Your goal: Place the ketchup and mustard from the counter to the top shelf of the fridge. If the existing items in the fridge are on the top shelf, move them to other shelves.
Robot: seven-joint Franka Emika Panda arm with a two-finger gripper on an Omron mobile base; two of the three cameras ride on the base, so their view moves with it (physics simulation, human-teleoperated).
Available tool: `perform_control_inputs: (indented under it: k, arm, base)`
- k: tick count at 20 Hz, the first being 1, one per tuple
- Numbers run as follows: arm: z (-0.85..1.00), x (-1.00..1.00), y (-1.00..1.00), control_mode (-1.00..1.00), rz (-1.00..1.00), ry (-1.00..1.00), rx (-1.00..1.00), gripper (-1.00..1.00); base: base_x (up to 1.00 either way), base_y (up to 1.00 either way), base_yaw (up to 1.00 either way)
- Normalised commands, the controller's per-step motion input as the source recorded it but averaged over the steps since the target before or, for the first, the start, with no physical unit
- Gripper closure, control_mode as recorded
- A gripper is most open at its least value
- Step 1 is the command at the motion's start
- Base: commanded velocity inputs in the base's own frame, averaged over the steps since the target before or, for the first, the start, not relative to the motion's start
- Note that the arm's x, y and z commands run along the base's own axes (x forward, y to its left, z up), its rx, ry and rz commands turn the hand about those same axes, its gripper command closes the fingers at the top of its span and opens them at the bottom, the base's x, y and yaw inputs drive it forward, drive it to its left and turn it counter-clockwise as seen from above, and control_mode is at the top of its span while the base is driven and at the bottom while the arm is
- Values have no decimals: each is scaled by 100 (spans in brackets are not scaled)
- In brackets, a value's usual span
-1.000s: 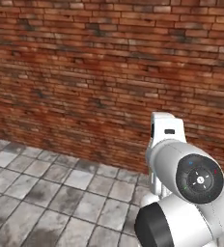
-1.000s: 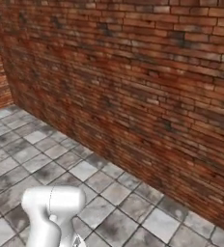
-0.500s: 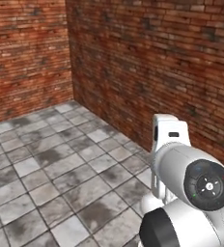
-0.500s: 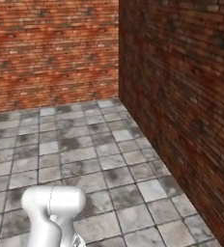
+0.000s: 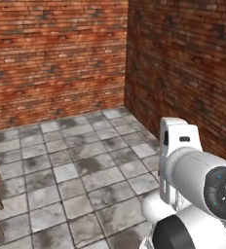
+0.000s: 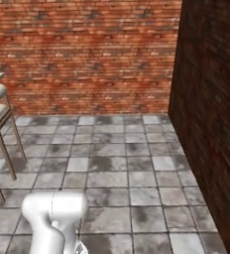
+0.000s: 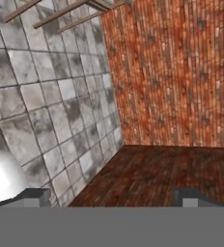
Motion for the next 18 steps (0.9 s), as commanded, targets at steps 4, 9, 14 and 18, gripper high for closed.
perform_control_inputs:
  k: [4, 9, 14, 18]
  arm:
    - [0, 0, 0, 100, 0, 0, 0, -100]
    - [0, 0, 0, 100, 0, 0, 0, -100]
    - [0, 0, 0, 100, 0, 0, 0, -100]
    - [0, 0, 0, 100, 0, 0, 0, -100]
  base:
    - [100, 0, 24]
    - [100, 0, 17]
    - [100, 1, 16]
    - [100, 2, 15]
